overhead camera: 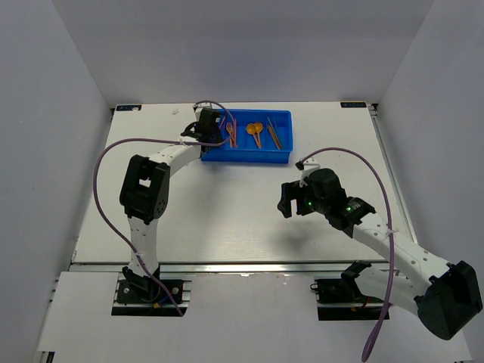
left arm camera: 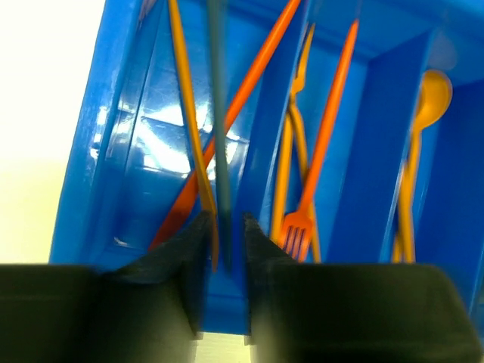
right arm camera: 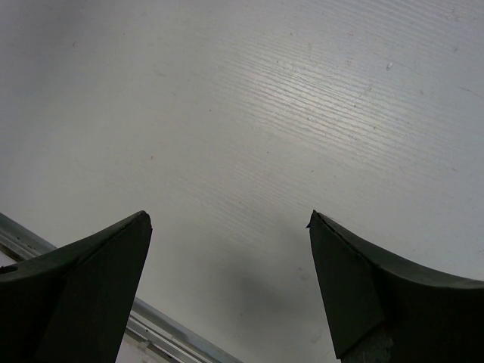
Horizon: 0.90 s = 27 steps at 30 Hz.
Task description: Sort the eating utensils into containers
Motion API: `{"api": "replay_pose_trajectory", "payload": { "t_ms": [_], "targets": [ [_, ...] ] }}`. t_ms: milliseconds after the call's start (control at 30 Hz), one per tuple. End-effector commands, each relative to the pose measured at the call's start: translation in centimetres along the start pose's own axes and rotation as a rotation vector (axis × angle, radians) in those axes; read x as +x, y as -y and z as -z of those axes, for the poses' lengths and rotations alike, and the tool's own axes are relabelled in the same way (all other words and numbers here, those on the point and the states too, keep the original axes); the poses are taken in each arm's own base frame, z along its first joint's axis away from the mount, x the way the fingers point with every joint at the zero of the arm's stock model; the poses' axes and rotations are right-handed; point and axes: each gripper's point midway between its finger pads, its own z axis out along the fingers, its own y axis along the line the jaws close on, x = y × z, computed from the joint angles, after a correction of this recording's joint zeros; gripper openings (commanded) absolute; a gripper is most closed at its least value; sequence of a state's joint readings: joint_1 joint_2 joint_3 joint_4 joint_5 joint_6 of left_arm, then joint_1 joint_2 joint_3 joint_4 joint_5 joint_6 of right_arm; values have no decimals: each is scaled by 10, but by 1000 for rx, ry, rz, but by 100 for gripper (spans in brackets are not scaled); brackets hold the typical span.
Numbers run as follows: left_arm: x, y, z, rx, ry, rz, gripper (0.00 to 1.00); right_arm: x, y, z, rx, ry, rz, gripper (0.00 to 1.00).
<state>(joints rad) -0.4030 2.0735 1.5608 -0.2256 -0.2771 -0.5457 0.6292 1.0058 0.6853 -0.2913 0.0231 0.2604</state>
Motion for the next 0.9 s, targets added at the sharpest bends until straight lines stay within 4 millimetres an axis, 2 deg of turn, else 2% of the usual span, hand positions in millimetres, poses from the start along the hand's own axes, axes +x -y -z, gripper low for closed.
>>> {"api": "replay_pose_trajectory", "payload": {
  "t_ms": [0,100,133,200,333,367,433,500,567,600,667,700,733,767,800,833,867],
  "targets": [
    [-11,1,5,-13,28,7,40,-8,-2,1,-8,23,10,89],
    [-21,2,10,-19,46,15,50,-9,-2,1,-7,23,13,89],
    [-29,4,15,-11,62,22,57,-10,-2,1,-7,25,12,89],
    [-39,7,23,-2,82,28,61,-11,-2,2,-8,29,12,89],
    [-72,16,55,37,146,35,69,-17,1,4,17,52,-6,89],
    [-87,20,73,57,178,36,71,-23,5,8,42,78,-12,89],
    [-101,16,92,46,210,29,76,-30,8,12,73,107,-43,89],
    [-115,4,124,11,236,25,84,-44,16,22,134,153,-73,89],
    [-107,-22,143,-76,229,17,89,-49,29,33,219,166,-114,89],
    [-117,-29,171,-77,269,35,89,-59,30,40,238,187,-124,89],
    [-98,-63,189,-178,256,25,90,-61,42,54,320,193,-142,90],
    [-105,-72,217,-175,305,46,92,-70,44,63,335,213,-148,89],
    [-86,-88,220,-207,284,27,92,-74,46,69,355,226,-152,89],
    [-82,-100,230,-240,294,26,93,-77,50,78,383,246,-151,89],
    [-86,-107,255,-223,338,44,93,-80,52,87,394,250,-151,89],
    [-82,-116,264,-233,347,43,94,-83,53,93,404,259,-150,89],
    [-66,-128,266,-259,327,31,94,-86,54,101,413,278,-154,89]
  ]
}}
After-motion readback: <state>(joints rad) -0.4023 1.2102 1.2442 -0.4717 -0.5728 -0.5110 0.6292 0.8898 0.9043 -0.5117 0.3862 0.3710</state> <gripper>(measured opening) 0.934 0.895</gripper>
